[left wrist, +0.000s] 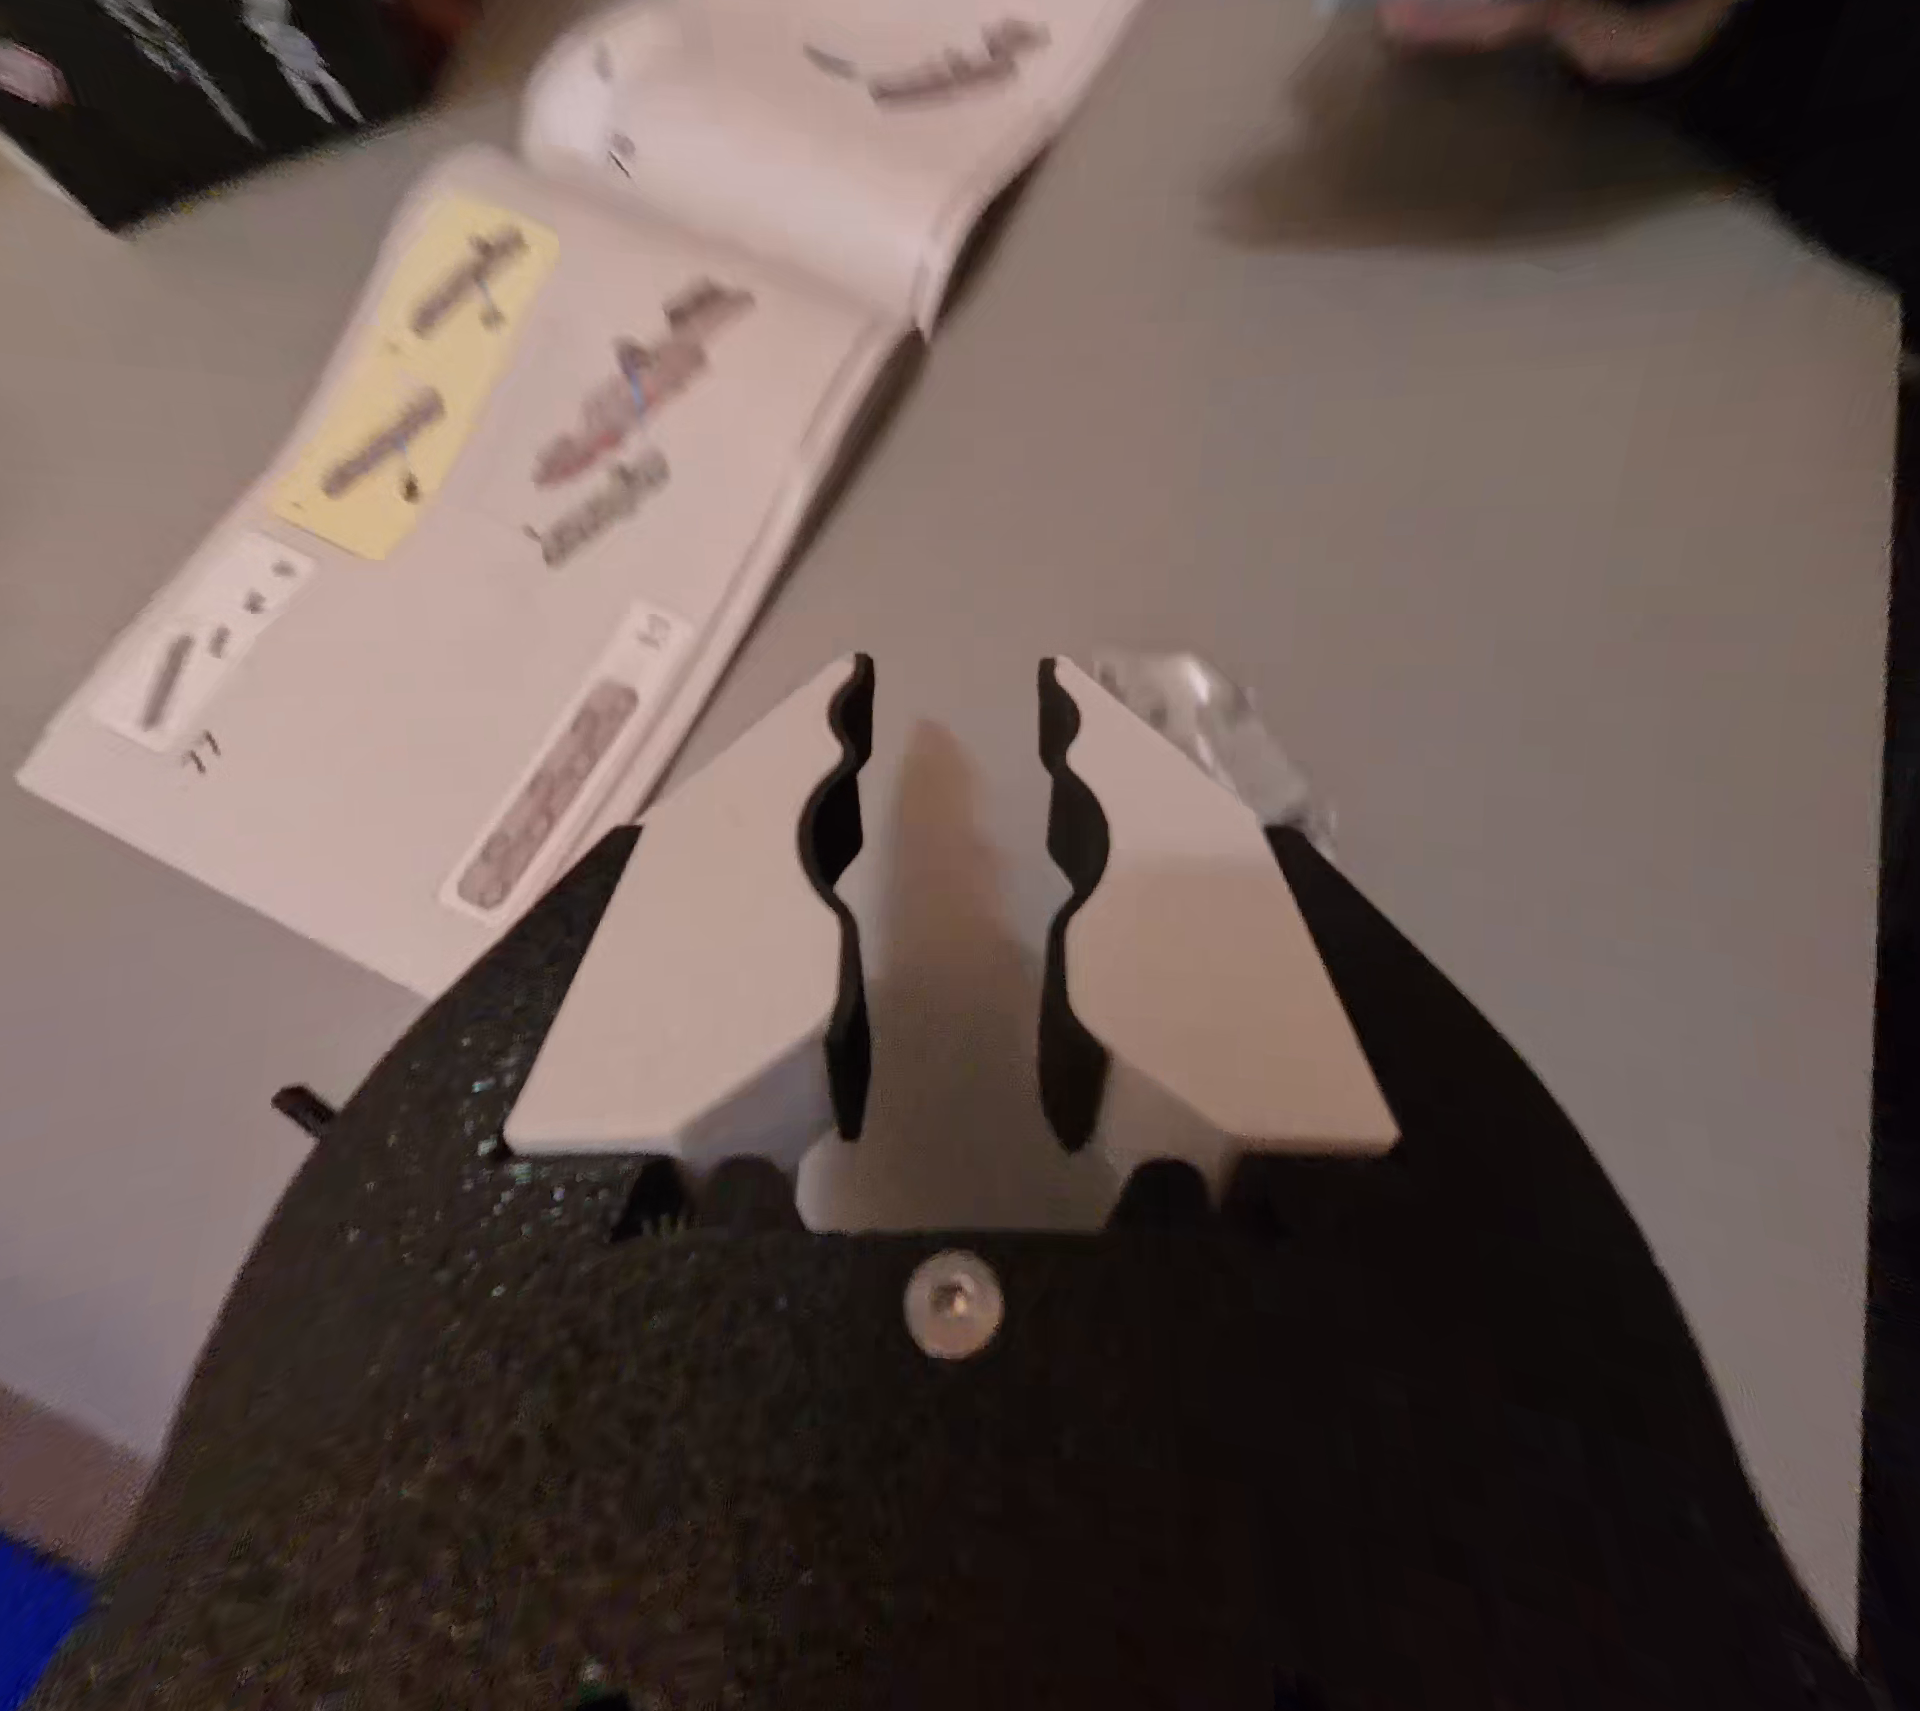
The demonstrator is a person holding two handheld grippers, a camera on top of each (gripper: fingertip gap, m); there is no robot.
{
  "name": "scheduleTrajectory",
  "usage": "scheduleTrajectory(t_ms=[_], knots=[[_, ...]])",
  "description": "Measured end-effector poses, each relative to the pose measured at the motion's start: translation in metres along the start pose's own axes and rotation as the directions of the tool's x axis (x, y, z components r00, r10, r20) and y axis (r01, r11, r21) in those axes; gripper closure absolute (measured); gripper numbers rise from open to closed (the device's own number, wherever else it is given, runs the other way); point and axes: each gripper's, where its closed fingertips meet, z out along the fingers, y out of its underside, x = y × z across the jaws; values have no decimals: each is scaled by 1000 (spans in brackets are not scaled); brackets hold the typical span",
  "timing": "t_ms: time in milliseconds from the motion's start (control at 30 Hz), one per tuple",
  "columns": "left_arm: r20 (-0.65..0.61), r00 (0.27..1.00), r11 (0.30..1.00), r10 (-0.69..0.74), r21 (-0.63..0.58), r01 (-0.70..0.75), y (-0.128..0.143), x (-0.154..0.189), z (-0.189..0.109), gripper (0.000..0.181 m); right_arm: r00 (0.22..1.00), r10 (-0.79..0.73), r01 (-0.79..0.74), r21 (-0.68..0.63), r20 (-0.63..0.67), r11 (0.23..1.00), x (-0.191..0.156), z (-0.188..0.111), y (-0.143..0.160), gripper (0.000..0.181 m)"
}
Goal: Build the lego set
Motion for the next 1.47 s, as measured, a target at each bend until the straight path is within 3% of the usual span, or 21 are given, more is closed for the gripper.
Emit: scheduleTrajectory(t_ms=[133,267,333,400,500,633,833,1100,1233,1467], knots=[[-160,974,977,158,-115,-178,31,3,0,153,993,-62,60,24,98,998,-25,9,-9,173],[-285,952,983,107,-113,-144,28,6,9,153,968,-68,58,49,243,997,-63,16,-25,175],[-235,970,986,66,-136,-100,28,-4,13,154,915,46,-6,-100,401,995,-91,19,-18,163],[-185,982,996,49,-68,-62,16,-10,16,155,836,265,-138,-282,481,949,-113,21,-18,146],[-85,996,998,28,-61,-33,12,-20,17,156,777,409,-222,-399,479,889,-129,28,-21,141],[11,991,986,131,-110,-129,26,-28,9,158,729,525,-291,-495,440,819,-133,37,-14,145],[101,994,999,-37,-19,39,15,-49,-1,159,633,632,-372,-540,447,755,-148,47,-27,149],[154,974,986,-167,27,165,19,-66,-13,160,646,646,-371,-573,406,731,-147,49,-22,147],[135,976,985,-170,40,167,15,-62,-13,159,610,670,-410,-554,423,724,-145,51,-35,142],[133,980,989,-151,26,148,16,-59,-11,160,632,661,-369,-594,404,715,-160,57,-38,137]])
